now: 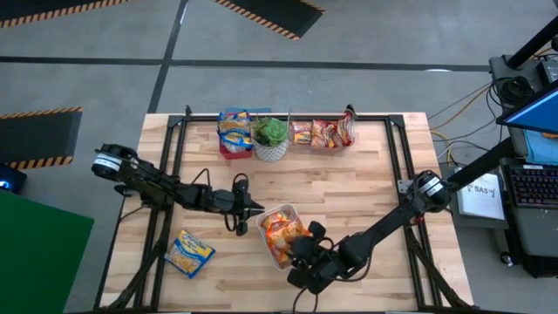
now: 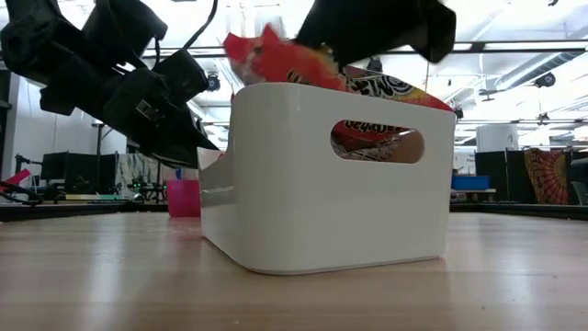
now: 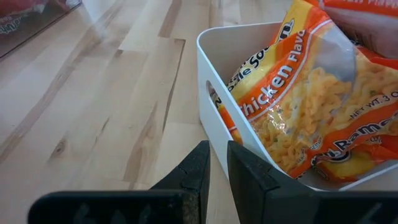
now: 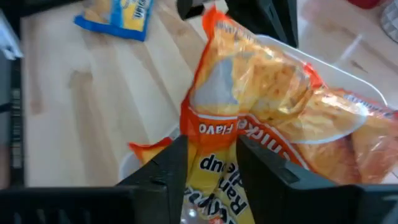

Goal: Sort Maruchan noodles
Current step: Put the orange noodle pack into the white bin

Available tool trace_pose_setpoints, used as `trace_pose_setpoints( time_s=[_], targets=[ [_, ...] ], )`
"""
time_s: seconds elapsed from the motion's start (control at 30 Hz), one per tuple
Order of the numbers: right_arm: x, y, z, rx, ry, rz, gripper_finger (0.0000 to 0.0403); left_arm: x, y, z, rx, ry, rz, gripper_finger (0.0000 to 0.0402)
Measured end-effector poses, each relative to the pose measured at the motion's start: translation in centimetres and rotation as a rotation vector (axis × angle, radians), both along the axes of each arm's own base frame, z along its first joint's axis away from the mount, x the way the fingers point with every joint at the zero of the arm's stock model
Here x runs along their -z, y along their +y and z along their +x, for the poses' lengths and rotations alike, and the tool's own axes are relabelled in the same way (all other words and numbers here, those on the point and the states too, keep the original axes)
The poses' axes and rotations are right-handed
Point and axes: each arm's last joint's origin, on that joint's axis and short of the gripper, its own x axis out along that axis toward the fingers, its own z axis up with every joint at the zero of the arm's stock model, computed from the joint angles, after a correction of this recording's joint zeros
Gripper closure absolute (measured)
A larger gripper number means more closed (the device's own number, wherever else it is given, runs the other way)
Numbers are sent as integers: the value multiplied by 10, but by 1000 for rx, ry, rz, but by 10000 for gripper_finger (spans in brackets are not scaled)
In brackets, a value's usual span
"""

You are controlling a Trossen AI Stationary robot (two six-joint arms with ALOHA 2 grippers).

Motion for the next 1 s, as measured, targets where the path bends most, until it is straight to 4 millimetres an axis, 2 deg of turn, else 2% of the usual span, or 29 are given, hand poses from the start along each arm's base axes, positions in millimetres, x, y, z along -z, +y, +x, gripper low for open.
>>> trace_pose_setpoints(
  time_s=[0.2,0.3,0.43,0.5,0.67,0.83,1.0],
  targets=[
    [-22,-3,-6,-18,-38,32,268,0,0,0,0,-1,0,364],
    [-29,-7,-7,15,-75,-15,282,0,0,0,-1,-3,-3,364],
    [-28,-13,-5,54,-91,-160,318,-1,0,0,-2,-9,-4,364],
    [-23,-17,-2,75,-86,-214,340,-1,0,0,-1,-9,-5,364],
    [6,-24,11,112,-41,-297,387,-1,0,0,-1,-10,-5,364],
    [43,-29,26,142,15,-319,394,-1,0,0,-1,-11,-5,364],
    [57,-31,30,138,52,-282,394,-5,-2,0,3,-26,-11,364]
  ],
)
